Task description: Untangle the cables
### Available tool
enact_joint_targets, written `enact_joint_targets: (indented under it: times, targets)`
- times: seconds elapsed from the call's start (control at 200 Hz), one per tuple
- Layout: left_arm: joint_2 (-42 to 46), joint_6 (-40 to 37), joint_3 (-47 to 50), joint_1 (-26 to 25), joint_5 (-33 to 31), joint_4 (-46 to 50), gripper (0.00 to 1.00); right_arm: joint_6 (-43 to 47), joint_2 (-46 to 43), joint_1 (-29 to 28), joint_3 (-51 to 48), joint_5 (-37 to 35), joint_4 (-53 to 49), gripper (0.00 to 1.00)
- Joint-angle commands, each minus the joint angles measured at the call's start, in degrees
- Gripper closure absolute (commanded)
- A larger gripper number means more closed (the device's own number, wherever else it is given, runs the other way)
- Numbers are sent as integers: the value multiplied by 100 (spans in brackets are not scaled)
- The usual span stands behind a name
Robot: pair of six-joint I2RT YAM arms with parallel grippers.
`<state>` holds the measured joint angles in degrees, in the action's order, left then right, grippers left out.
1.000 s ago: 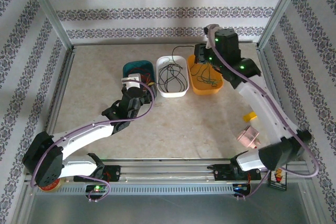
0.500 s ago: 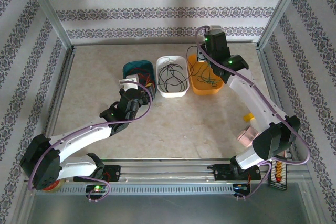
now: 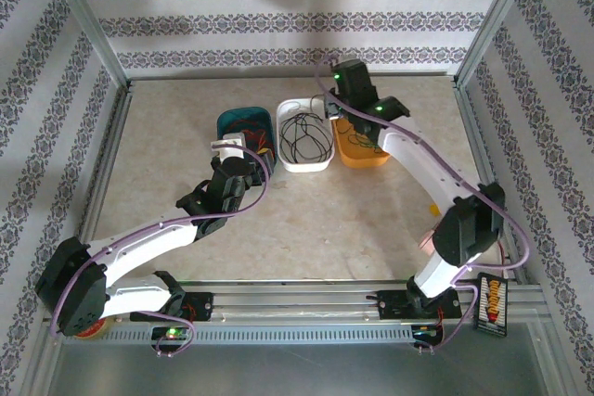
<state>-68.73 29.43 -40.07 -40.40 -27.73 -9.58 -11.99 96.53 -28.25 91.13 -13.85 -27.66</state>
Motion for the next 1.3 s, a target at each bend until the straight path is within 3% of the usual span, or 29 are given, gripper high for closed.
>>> enact_joint_targets:
  times: [0.0, 0.39, 0.62, 0.685, 0.775, 0.865, 1.07, 1.294]
  targets:
    - [75, -47, 44, -20, -161, 151, 13, -136, 398, -55, 210, 338, -179, 100]
    - [202, -80, 44, -12, -293, 341, 13, -741, 1940, -76, 773, 652, -729, 100]
    - [262, -105, 40, -12, -359, 403, 12, -1007, 2206, -49, 710, 1026, -723, 98]
    - [265, -124, 28, -12, -387, 404, 12, -1005, 2148, -58, 646, 1083, -719, 92]
    - [272, -143, 26, -12, -447, 379, 12, -1015, 1997, -67, 527, 1117, -706, 71]
    - [306, -137, 30, -11, -496, 370, 12, -1054, 1763, -67, 359, 1072, -663, 58]
    - [547, -50, 172, -12, -745, 368, 12, -1095, 829, -53, -262, 732, -387, 49]
    - [989, -42, 369, -12, -1329, 590, 11, -1141, -910, 29, -1438, 421, 294, 35]
